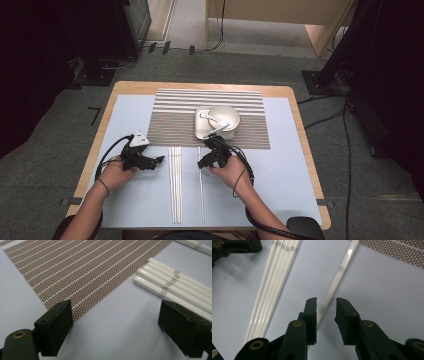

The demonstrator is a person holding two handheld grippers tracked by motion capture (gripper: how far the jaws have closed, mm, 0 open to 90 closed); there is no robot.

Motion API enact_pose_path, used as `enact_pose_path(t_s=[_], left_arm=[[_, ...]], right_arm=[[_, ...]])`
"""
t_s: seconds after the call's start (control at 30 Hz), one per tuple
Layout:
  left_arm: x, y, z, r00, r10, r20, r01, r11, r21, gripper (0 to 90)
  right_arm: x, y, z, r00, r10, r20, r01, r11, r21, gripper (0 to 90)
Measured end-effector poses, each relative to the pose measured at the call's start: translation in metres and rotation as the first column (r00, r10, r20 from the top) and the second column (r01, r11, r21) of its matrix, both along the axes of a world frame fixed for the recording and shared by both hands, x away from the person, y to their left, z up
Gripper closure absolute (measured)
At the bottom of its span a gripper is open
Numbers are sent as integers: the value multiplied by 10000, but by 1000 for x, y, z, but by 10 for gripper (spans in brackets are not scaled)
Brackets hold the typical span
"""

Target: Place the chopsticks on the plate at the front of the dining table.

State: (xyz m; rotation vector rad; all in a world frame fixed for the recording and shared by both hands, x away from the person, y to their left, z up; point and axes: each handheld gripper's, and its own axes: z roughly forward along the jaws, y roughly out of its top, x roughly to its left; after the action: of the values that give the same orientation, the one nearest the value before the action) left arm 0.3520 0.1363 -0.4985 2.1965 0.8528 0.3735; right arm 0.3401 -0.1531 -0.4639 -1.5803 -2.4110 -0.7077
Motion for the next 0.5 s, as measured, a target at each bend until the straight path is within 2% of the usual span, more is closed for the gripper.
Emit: enact_pose_path(t_s=[0.2,0.5], left_arm=[[0,0,0,10000,3,0,-3,10000,1,119],[0,0,0,10000,2,4,-2,10000,4,119]], right_arm=[[-1,5,-1,9999,88,-100,-88,9999,-97,737],[1,14,-1,9998,138,-153,-147,9980,-618,752]])
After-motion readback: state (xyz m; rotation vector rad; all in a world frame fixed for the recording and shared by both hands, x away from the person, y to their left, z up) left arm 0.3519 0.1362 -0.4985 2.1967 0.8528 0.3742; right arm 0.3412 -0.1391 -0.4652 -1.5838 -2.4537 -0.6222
